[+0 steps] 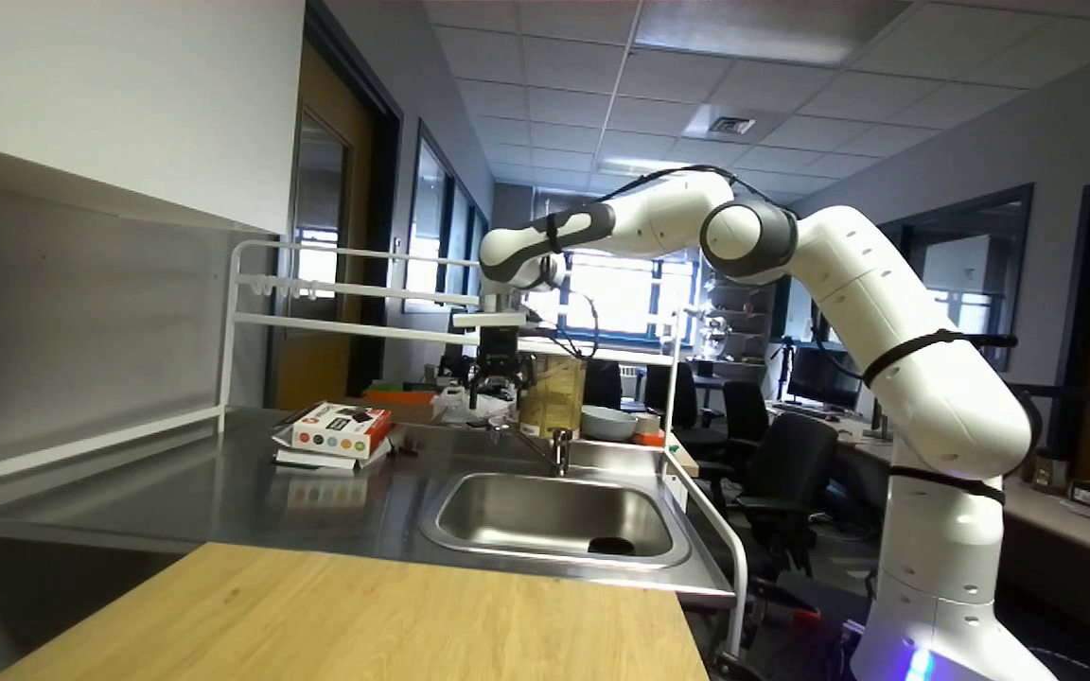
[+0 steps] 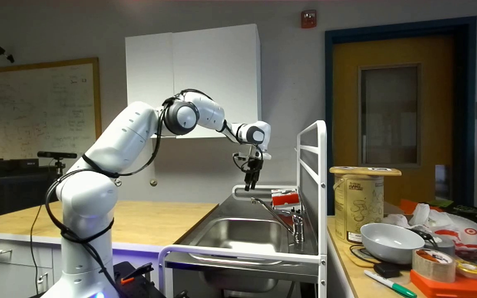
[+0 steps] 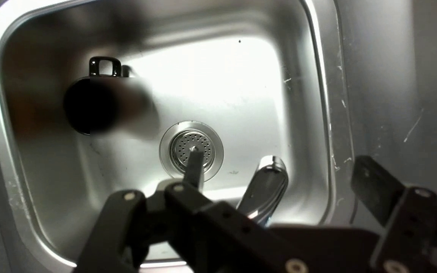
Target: Push the faucet to the right
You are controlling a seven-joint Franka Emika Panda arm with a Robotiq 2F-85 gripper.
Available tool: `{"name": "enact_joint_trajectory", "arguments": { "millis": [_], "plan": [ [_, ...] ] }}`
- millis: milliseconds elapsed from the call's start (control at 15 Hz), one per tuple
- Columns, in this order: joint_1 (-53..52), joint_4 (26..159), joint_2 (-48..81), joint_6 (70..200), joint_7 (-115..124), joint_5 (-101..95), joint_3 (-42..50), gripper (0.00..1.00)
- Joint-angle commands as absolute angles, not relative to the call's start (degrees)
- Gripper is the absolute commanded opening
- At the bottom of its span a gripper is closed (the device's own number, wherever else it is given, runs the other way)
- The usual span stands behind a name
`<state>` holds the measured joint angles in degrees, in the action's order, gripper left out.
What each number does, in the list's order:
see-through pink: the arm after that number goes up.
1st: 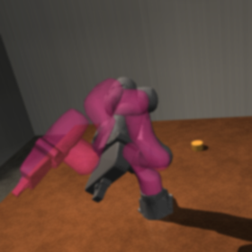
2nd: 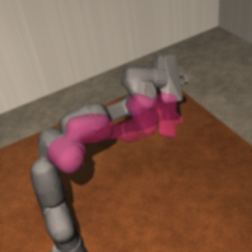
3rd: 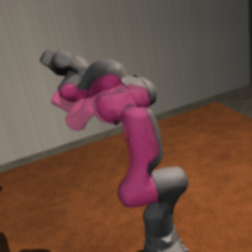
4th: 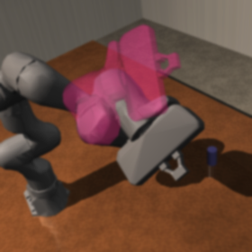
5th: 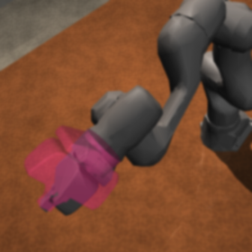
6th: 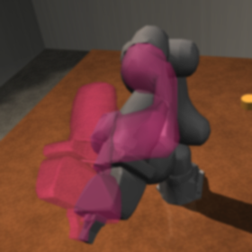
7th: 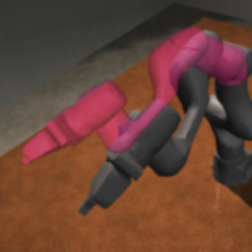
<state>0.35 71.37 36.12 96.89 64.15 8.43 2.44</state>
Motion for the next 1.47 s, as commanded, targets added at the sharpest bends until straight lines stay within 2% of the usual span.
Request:
{"name": "enact_joint_trajectory", "arguments": {
  "millis": [0, 467, 533, 667, 1200, 1400],
  "plan": [
    [1.05, 62.74, 42.34, 92.1, 66.54, 10.2, 3.38, 1.0],
    [3.76, 61.46, 46.99, 91.47, 66.94, 13.7, 3.28, 1.0],
    [3.96, 61.5, 47.37, 91.45, 66.95, 13.99, 3.34, 0.75],
    [4.12, 61.43, 47.86, 91.37, 66.95, 14.07, 3.49, 0.68],
    [4.46, 61.25, 48.09, 90.95, 66.75, 13.91, 3.98, 0.05],
    [4.4, 60.94, 48.28, 90.25, 66.75, 13.78, 4.08, 0.0]
  ]
}}
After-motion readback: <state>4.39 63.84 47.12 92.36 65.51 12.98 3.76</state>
